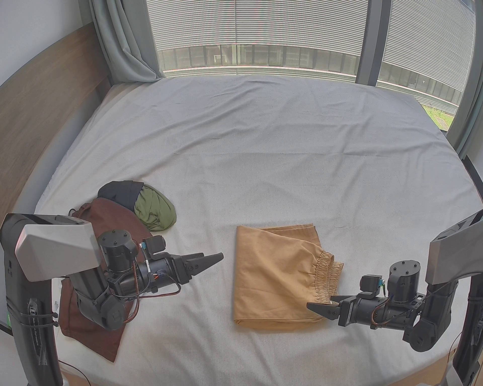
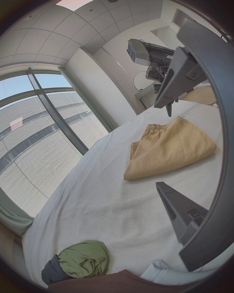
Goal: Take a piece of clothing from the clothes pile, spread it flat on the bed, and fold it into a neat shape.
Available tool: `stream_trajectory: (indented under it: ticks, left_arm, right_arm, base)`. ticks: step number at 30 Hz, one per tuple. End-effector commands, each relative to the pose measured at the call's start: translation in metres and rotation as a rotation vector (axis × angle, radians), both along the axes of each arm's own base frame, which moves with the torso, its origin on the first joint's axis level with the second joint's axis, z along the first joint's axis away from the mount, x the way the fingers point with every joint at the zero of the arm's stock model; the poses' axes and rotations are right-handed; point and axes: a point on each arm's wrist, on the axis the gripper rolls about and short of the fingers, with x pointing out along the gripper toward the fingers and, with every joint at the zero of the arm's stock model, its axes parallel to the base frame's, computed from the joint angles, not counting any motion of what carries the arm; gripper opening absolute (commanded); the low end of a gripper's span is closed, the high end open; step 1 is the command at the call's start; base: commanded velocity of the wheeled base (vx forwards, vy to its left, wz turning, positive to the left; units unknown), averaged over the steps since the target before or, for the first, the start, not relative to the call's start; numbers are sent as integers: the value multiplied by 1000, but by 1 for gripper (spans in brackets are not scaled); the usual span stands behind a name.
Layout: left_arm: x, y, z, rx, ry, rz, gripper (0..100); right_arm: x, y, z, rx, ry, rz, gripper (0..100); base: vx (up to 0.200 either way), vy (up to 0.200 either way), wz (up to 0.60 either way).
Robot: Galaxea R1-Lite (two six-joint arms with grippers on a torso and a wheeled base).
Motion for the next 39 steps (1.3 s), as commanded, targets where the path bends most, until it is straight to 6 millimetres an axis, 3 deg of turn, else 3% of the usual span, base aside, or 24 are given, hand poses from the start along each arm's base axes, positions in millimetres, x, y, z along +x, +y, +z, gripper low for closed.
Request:
stream_trajectory:
  ticks: [1,7,21,39]
  left_arm:
    - [-3,1,-1,18,-8,-2,100]
    - [-9,4,-5,75,-50,-9,100]
    - [-7,30,-14,306,-416,-143,100]
    - [-5,30,-16,311,-422,-145,100]
  right_arm:
    - [-4,-5,8,5,-19,-11,100]
    - [-1,-19,0,-64,-33,-29,100]
    - [6,-32,-16,-100,7,-67,100]
    - [23,-30,-54,-116,78,-76,100]
  base:
    - [0,0,0]
    - [0,0,0]
    - [0,0,0]
    - [0,0,0]
